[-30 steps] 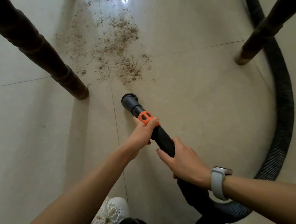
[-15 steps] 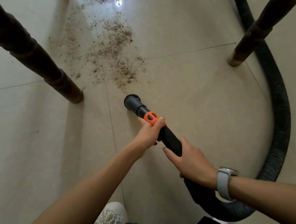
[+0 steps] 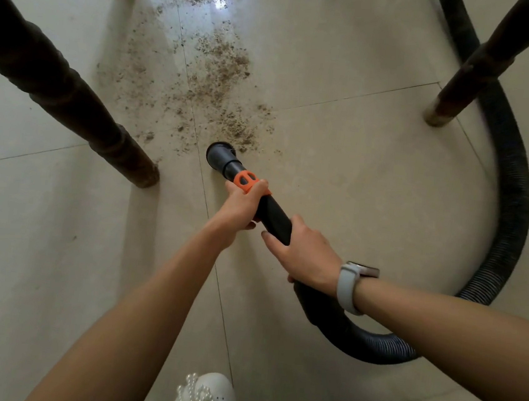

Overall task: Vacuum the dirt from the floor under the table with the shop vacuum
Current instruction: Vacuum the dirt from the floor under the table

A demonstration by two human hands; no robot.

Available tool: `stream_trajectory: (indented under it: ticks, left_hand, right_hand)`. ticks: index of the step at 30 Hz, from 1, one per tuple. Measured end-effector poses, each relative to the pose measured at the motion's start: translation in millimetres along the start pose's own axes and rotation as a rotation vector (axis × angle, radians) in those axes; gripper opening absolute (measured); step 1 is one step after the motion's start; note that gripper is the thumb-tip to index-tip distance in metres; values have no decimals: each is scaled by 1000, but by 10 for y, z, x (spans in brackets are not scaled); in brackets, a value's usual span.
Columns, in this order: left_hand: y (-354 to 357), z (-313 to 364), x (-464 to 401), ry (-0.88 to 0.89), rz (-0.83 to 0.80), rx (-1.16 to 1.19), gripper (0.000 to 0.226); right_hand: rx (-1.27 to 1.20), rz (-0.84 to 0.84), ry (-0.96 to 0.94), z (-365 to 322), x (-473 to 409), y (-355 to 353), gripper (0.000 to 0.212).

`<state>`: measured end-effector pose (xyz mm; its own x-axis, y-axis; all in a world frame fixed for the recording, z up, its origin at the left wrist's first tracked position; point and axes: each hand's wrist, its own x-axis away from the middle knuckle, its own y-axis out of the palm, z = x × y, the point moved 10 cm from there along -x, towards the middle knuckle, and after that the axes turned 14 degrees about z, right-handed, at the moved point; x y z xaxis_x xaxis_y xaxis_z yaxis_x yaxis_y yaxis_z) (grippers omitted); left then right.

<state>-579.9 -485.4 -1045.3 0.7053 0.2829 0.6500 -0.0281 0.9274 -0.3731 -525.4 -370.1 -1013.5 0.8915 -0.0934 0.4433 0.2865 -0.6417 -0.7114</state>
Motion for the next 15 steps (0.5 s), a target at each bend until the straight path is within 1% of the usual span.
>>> stream_trajectory:
  ticks: [8,15]
  left_hand:
    - [-166,89,-224,-10,52,1,60]
    - [-18,46,-91,-16,18,14,62]
  right_hand:
    - [-12,24,0,-183,-178,85,41]
    - [21,52,-3,-42,-77,-15,38]
